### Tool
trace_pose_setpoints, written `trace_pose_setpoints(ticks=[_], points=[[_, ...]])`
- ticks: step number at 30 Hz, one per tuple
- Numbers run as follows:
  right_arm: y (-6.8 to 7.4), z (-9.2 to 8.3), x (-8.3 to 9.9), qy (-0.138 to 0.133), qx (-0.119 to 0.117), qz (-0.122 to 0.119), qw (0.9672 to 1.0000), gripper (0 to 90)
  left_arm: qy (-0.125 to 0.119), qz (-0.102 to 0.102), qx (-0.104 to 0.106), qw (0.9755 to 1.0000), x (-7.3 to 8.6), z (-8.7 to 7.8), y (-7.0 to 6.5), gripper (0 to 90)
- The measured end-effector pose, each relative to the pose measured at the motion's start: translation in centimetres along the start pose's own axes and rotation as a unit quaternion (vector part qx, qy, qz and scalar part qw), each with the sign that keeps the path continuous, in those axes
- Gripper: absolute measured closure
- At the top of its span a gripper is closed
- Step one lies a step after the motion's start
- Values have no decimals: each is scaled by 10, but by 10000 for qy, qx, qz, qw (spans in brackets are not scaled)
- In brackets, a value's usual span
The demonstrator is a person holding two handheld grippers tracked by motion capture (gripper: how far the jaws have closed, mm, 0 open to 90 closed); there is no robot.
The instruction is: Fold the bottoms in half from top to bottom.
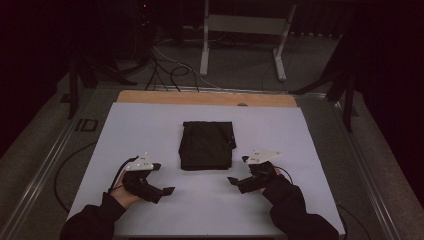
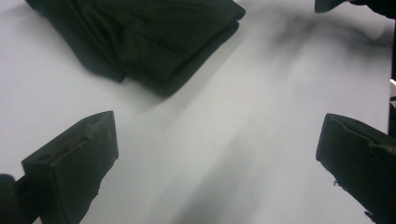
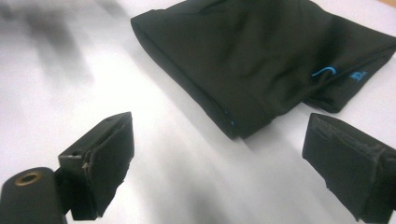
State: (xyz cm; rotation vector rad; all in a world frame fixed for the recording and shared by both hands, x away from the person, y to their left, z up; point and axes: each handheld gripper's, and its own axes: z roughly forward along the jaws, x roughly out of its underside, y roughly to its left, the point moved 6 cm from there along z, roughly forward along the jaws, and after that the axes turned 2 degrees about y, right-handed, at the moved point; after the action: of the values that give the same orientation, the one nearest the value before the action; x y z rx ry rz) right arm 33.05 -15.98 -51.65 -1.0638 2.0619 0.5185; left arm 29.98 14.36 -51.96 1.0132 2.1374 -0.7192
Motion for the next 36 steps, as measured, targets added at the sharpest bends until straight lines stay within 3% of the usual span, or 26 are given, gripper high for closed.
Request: trace_pose_setpoints(ticks=[7,13,19,27,29,34,36], points=[[-1,-16,17,-2,43,123,9999,91,135,18,-106,9999,18,-12,-1,0],[-1,-30,38,220,131,68,9996,91,182,-17,-184,9997,30,-22,-1,0],[-2,-41,57,312,179,182,9992,91,226,-64,-276,9993,38,-30,0,0],[-5,-62,72,232,351,384,9984,91,136,-173,-322,9992,44,-39,3,0],[-7,-69,80,288,502,401,9975,91,126,-183,-353,9991,46,-40,3,0],[-12,-75,83,228,613,596,9961,91,70,-206,-370,9991,46,-41,4,0],[-13,-74,82,215,653,535,9962,91,45,-199,-378,9991,45,-42,4,0]])
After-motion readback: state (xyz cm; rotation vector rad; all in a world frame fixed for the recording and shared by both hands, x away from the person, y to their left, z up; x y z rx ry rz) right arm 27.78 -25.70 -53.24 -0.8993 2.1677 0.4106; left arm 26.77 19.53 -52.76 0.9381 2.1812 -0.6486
